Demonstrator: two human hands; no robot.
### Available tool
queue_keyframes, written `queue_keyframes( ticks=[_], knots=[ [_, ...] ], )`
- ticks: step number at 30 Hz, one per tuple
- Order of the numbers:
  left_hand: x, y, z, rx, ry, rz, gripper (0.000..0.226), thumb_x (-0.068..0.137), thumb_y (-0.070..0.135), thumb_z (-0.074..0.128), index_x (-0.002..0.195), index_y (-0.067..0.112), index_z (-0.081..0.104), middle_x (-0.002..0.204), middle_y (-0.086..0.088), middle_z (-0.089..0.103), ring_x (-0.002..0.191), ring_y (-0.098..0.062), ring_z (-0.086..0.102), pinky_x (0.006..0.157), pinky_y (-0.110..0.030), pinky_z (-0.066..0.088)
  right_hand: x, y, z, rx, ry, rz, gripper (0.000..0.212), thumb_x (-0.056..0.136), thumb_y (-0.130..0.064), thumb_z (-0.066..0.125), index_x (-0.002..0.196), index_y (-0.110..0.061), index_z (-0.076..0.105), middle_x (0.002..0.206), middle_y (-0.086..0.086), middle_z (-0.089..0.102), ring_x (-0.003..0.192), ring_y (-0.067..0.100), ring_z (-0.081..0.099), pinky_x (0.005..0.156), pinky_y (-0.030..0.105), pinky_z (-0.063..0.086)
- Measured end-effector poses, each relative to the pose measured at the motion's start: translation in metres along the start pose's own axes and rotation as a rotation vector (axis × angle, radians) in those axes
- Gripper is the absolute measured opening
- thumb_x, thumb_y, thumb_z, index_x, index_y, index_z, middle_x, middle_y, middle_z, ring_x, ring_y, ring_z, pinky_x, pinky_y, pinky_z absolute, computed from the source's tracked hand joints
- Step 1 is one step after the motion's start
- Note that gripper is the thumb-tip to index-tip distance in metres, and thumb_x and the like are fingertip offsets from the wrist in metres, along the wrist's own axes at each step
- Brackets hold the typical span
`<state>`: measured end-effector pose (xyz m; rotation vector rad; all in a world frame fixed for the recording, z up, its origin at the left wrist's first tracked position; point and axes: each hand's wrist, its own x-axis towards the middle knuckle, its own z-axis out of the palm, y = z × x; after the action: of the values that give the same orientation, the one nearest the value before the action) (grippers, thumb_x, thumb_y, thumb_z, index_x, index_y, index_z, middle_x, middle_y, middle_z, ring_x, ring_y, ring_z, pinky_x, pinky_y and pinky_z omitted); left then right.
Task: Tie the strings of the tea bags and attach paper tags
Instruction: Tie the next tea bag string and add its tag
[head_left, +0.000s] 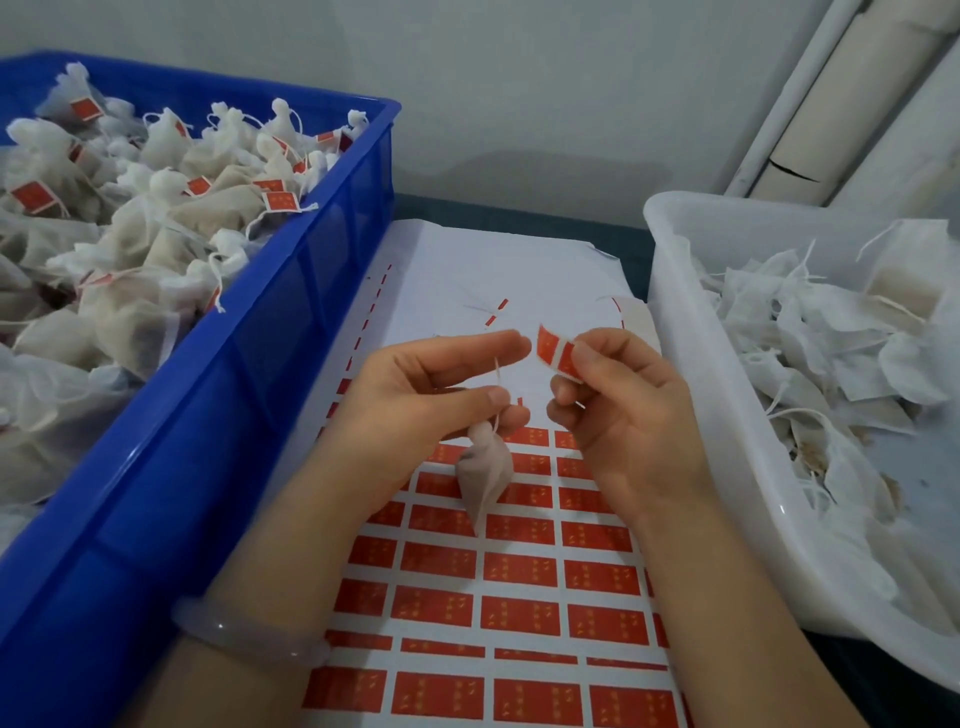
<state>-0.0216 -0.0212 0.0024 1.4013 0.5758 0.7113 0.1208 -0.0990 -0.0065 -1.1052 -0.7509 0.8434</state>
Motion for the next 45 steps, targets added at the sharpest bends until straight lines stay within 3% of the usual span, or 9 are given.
queue_keyframes(
  ticks=[4,8,14,19,29,34,38,41,45],
  knots=[
    [-0.001,0.0,0.001,0.049,-0.049,0.039,0.039,0.078,0.004,0.065,0.1,0.036,0.068,0.102,0.016,0.071,0.08,-0.011,0.071,0.069,-0.023,0.057,-0.001,0.006,0.001,-0.243,-0.04,-0.039,0.011,0.083,-0.02,0.063,0.075,-0.026,0.069,0.079,-0.001,0.069,0.076,0.024,0.065,0.071,0.034,0.058],
    [-0.001,-0.001,0.002,0.074,-0.109,0.056,0.044,0.079,-0.001,0.065,0.104,0.036,0.066,0.105,0.018,0.069,0.083,-0.011,0.071,0.074,-0.024,0.056,0.0,0.008,0.001,-0.243,-0.045,-0.023,0.006,0.079,-0.016,0.07,0.079,-0.022,0.071,0.081,0.006,0.07,0.079,0.031,0.066,0.073,0.043,0.056],
    [0.0,-0.003,0.001,0.076,-0.15,0.052,0.048,0.079,-0.005,0.063,0.107,0.035,0.064,0.102,0.019,0.07,0.081,-0.014,0.071,0.067,-0.018,0.054,0.0,0.007,0.002,-0.211,-0.048,0.015,0.021,0.06,-0.031,0.077,0.078,-0.021,0.073,0.079,0.007,0.071,0.075,0.027,0.068,0.07,0.039,0.055],
    [0.0,-0.005,0.001,0.083,-0.16,0.046,0.049,0.079,-0.006,0.064,0.108,0.034,0.064,0.104,0.015,0.07,0.08,-0.015,0.072,0.071,-0.023,0.056,0.001,0.007,0.002,-0.212,-0.039,0.036,0.01,0.076,-0.009,0.072,0.08,-0.017,0.071,0.076,0.006,0.072,0.072,0.024,0.069,0.066,0.034,0.056],
    [0.001,-0.006,0.002,0.118,-0.157,0.057,0.051,0.078,-0.004,0.065,0.11,0.036,0.063,0.105,0.016,0.07,0.082,-0.014,0.071,0.069,-0.02,0.055,0.0,0.007,0.004,-0.248,-0.015,0.005,0.011,0.077,-0.008,0.069,0.079,-0.019,0.07,0.075,0.004,0.071,0.071,0.024,0.069,0.066,0.035,0.057],
    [0.0,-0.002,0.002,0.13,-0.014,0.106,0.054,0.062,0.035,0.069,0.115,0.038,0.059,0.106,0.018,0.068,0.092,-0.009,0.068,0.07,-0.023,0.057,-0.002,0.005,0.006,-0.281,0.014,-0.067,0.007,0.071,-0.021,0.075,0.074,-0.024,0.069,0.075,-0.003,0.07,0.073,0.018,0.069,0.063,0.025,0.056],
    [0.002,-0.002,0.002,0.12,0.117,0.134,0.04,0.06,0.03,0.067,0.1,0.031,0.063,0.074,0.007,0.071,0.07,-0.011,0.07,0.059,-0.016,0.053,-0.004,0.002,0.008,-0.319,0.021,-0.105,0.018,0.062,-0.041,0.069,0.074,-0.028,0.068,0.08,-0.01,0.07,0.077,0.013,0.069,0.064,0.019,0.054],
    [0.003,-0.002,0.002,0.118,0.148,0.156,0.034,0.06,0.03,0.067,0.093,0.028,0.064,0.072,0.006,0.071,0.07,-0.012,0.07,0.059,-0.016,0.053,-0.005,0.002,0.009,-0.303,0.004,-0.125,0.02,0.063,-0.041,0.066,0.078,-0.027,0.067,0.078,-0.009,0.071,0.076,0.014,0.069,0.064,0.019,0.054],
    [0.005,-0.006,0.006,0.199,0.275,0.17,0.032,0.058,0.04,0.067,0.085,0.025,0.061,0.079,0.009,0.069,0.071,-0.008,0.068,0.056,-0.013,0.052,-0.005,0.003,0.011,-0.334,0.026,-0.137,0.029,0.062,-0.043,0.065,0.087,-0.03,0.064,0.079,-0.018,0.07,0.079,0.004,0.068,0.063,0.012,0.051]
  ],
)
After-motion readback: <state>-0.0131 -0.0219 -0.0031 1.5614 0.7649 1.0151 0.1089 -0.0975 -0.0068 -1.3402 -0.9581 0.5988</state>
